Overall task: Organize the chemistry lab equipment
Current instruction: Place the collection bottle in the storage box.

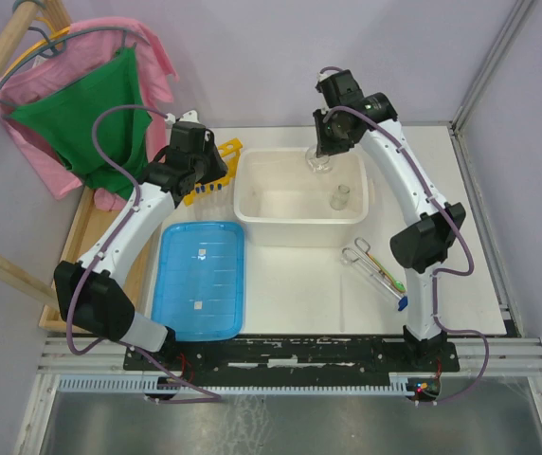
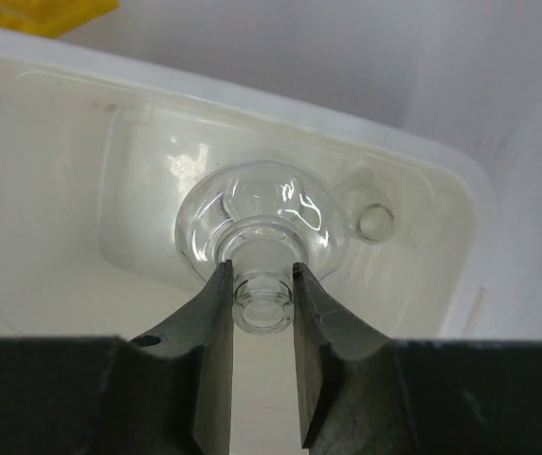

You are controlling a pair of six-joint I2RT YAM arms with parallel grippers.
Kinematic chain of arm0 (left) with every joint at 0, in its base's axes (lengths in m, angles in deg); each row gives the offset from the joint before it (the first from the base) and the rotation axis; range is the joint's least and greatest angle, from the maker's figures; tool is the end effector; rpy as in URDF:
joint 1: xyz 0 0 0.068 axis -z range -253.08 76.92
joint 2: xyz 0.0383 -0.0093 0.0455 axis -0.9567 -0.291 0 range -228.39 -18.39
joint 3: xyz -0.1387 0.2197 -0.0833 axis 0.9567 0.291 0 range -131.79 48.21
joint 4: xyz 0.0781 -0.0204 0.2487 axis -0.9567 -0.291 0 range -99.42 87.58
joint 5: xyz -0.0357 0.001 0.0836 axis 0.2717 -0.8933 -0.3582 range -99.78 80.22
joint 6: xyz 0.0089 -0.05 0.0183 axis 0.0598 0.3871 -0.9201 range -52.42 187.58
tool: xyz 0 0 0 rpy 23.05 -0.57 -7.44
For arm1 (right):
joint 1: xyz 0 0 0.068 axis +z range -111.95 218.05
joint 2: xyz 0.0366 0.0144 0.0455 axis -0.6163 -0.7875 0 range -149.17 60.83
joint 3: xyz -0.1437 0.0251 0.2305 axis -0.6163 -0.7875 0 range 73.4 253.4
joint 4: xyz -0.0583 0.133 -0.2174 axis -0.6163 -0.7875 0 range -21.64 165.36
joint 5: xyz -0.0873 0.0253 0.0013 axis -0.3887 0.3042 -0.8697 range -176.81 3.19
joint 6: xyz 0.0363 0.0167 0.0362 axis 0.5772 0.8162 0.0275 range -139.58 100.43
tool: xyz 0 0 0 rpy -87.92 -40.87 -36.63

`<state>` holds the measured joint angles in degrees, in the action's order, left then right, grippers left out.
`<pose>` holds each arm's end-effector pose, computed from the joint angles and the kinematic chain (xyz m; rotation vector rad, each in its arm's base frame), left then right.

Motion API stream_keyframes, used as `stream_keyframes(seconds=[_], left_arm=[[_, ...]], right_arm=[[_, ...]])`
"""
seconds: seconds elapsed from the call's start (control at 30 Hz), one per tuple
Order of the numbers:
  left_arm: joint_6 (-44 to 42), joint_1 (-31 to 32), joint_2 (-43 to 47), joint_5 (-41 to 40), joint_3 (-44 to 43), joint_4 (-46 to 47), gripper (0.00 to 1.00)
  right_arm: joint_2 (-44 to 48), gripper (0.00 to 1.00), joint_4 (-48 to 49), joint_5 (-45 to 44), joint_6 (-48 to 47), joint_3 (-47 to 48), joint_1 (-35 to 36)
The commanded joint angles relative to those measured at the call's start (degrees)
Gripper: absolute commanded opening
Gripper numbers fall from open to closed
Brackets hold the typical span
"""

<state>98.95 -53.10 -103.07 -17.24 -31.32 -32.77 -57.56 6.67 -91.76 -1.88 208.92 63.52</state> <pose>0.3155 -0.1097 0.3507 -0.2928 2.1885 -0.3627 0.3895 0.1822 0.3895 -0.1308 2.4751 0.2183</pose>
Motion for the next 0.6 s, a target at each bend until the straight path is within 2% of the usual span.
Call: stream_keyframes(seconds=[0.0,0.57], left_arm=[[-1.15,0.14,2.56,-1.19,-1.68,0.92,0.33],[-0.70,0.20,3.38,-2.08,-0.40,0.93,0.33]], right_arm=[[-1.42,0.01,-0.24,1.46,-1.01,5.54,3.12],[-9.83,0.01,4.76,0.56,-0.96,-1.14,4.57]])
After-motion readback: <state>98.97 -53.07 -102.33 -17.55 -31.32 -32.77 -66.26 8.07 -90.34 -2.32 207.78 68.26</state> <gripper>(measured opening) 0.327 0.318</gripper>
